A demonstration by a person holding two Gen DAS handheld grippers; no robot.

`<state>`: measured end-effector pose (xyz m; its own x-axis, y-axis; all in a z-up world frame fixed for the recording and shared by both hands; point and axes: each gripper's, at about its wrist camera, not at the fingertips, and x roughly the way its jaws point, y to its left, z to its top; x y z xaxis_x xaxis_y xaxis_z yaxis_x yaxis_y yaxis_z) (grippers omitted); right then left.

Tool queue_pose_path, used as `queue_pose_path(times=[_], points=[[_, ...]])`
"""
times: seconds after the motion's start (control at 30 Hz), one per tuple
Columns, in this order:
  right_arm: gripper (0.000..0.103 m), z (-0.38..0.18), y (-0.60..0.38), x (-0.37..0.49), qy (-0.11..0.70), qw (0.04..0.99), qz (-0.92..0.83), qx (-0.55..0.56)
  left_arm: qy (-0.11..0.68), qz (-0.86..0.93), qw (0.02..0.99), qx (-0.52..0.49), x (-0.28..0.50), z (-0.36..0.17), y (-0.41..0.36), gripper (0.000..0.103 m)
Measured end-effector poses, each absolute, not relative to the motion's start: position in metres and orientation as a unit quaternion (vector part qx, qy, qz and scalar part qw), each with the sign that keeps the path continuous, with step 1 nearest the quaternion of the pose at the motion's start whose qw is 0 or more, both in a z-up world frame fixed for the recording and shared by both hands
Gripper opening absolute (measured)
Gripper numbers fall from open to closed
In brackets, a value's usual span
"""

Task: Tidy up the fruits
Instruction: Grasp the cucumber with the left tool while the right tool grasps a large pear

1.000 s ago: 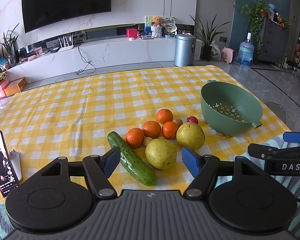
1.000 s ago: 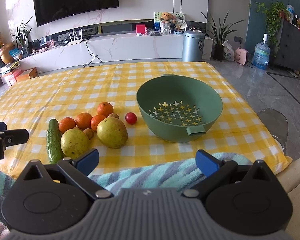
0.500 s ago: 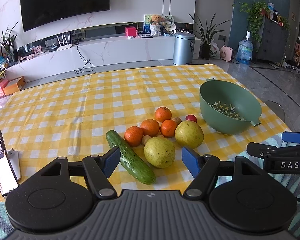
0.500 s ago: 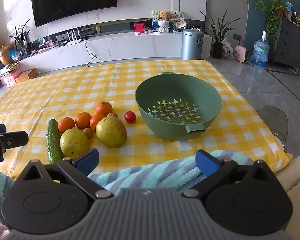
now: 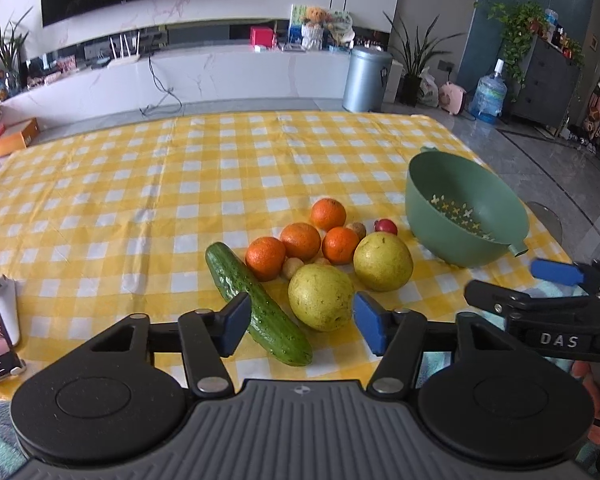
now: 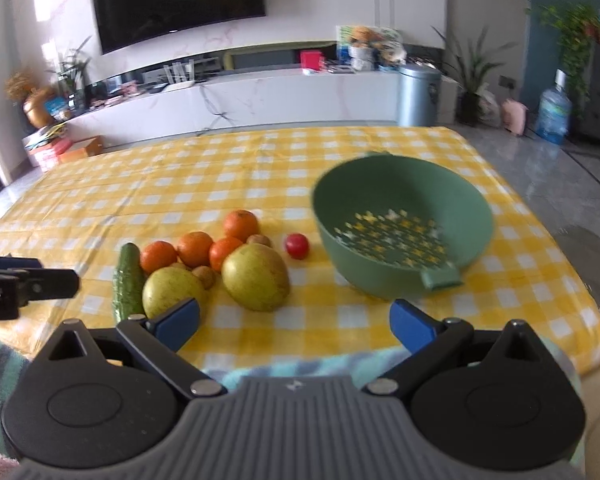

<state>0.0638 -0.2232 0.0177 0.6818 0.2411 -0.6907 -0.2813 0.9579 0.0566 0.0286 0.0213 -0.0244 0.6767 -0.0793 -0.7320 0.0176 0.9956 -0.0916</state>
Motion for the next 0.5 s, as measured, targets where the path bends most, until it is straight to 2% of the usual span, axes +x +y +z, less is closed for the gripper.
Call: queue_pose_path(times=[0.17, 0.23, 0.3, 0.5], points=[[0.075, 0.005, -0.206, 0.081, 0.373, 0.912, 0.165, -0.043, 0.427, -0.012, 0.902, -0.059, 0.048, -0.037, 0.031, 0.059], [0.074, -0.001, -0.2, 0.09, 0.377, 0.91, 0.167, -0.045, 0.436, -0.005, 0.897, -0.068, 0.056, -0.042, 0.034, 0.057], [0.07, -0.008, -0.196, 0.1, 0.38, 0.908, 0.168, -0.043, 0.445, 0.0, 0.892, -0.079, 0.064, -0.048, 0.039, 0.057], [0.068, -0.028, -0.184, 0.126, 0.388, 0.905, 0.17, -0.03, 0.462, 0.028, 0.879, -0.116, 0.087, -0.07, 0.055, 0.057]])
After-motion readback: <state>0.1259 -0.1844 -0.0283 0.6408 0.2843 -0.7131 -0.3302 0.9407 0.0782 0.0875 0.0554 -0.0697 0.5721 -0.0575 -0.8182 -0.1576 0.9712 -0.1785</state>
